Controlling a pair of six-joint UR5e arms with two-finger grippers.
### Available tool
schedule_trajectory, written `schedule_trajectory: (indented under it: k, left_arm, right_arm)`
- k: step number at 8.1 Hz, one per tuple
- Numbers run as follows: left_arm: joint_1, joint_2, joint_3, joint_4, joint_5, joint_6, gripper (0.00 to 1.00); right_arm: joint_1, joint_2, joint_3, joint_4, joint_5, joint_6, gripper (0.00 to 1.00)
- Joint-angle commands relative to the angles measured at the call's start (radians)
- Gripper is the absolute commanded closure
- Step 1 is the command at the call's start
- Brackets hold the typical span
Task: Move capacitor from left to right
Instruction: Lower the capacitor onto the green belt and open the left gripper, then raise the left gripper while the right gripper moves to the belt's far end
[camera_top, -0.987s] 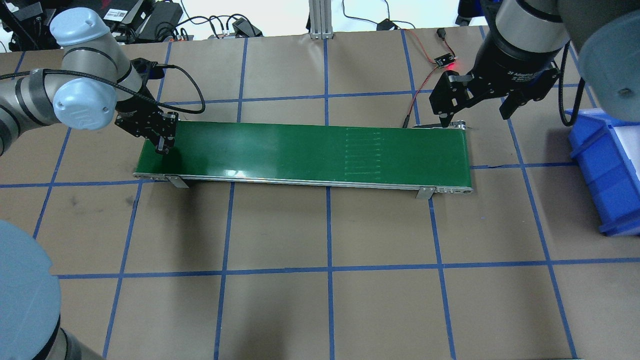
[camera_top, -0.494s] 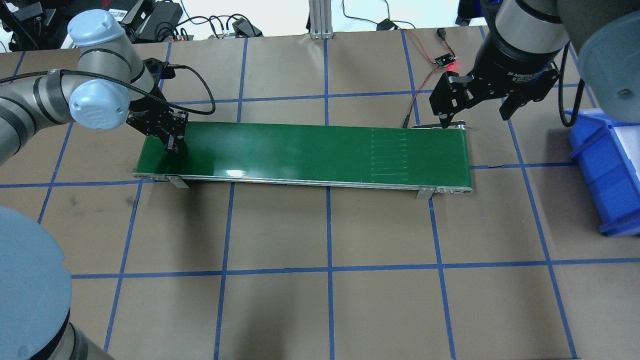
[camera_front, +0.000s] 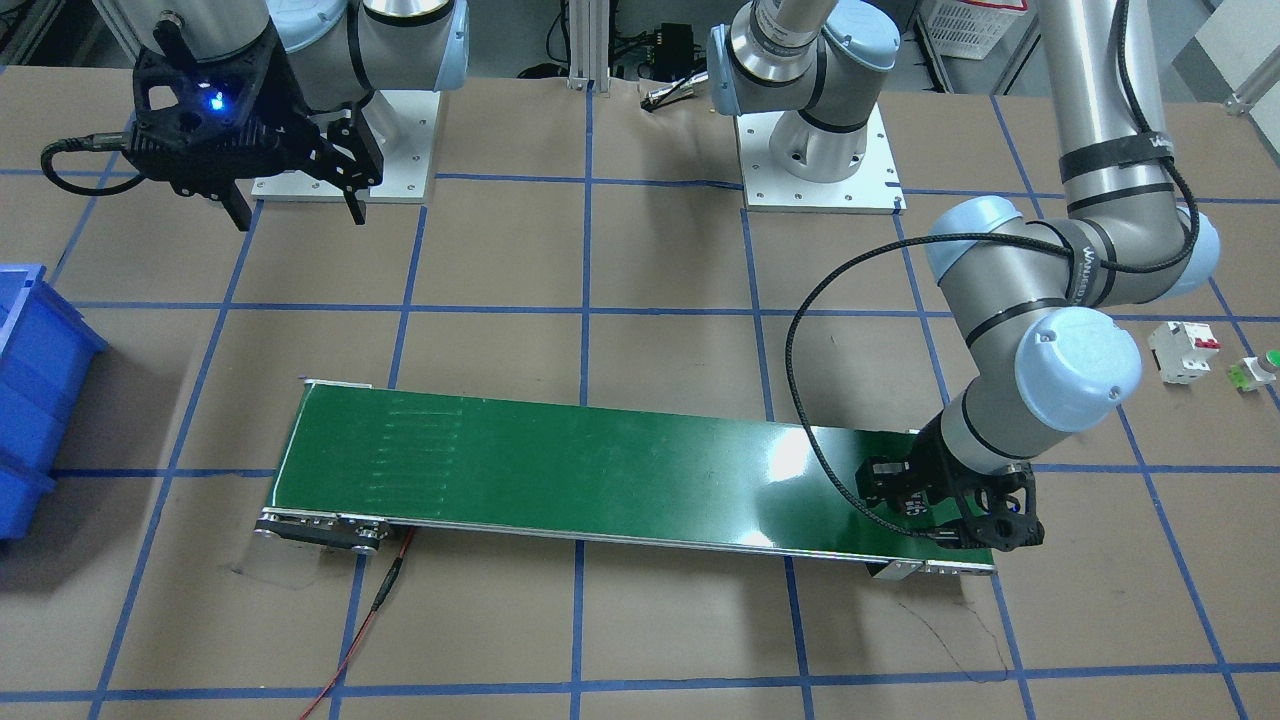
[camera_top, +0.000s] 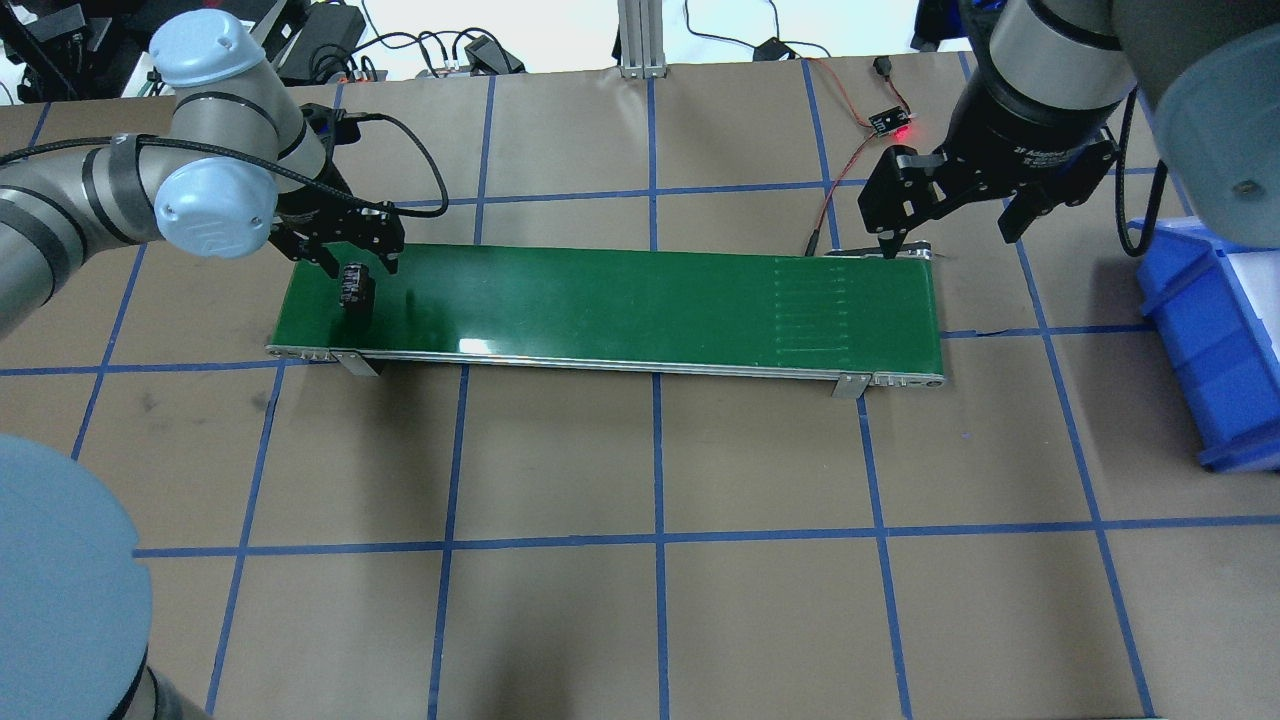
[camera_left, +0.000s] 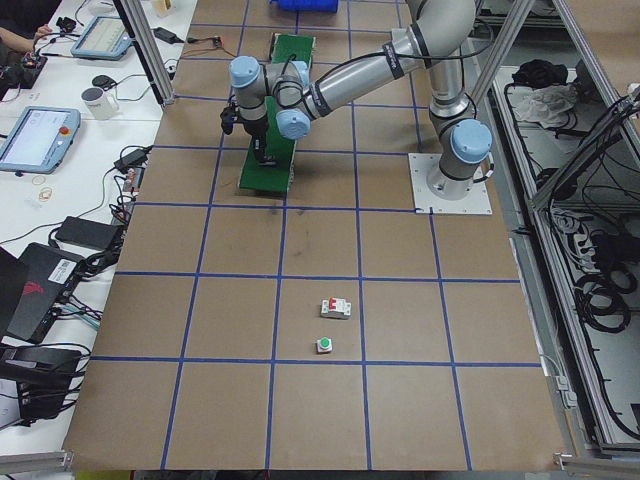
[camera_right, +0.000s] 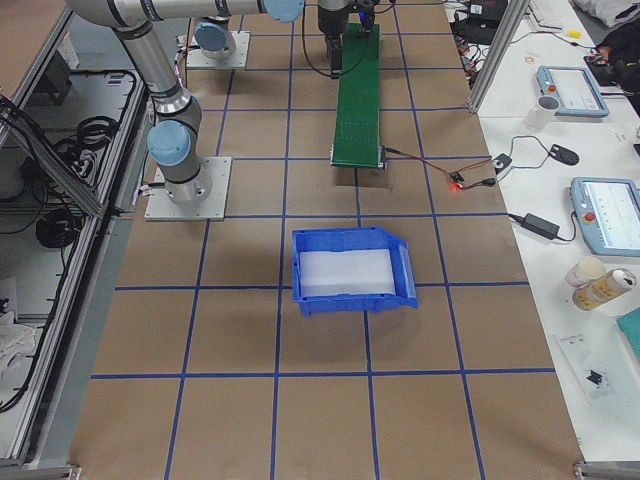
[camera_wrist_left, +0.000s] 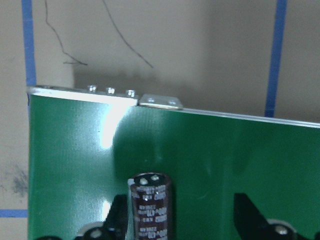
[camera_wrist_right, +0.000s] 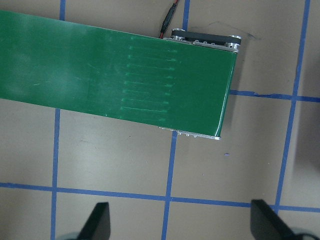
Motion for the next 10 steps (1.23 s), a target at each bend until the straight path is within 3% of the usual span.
schedule_trajectory:
  k: [1,4,6,10]
  left_arm:
    - [-0.072,0.082,0.015,-0.094,0.002,-0.048,0.0]
    - [-0.099,0.187,0.09,-0.31,-0.004,-0.052,0.0]
    - [-0.122,0.269,0.129,-0.444,0.0,-0.053,0.0]
    - [-0.129,0.389,0.129,-0.486,-0.003,-0.038,0.0]
  right_arm:
    - [0.0,0.001,0.002,0.0,-0.001,0.002,0.0]
    - [0.0,0.065,0.006,-0.026,-0.021,0.006,0.0]
    - [0.0,0.168,0.005,-0.18,-0.02,0.0,0.0]
    - [0.0,0.357,0.017,-0.35,-0.006,0.011,0.0]
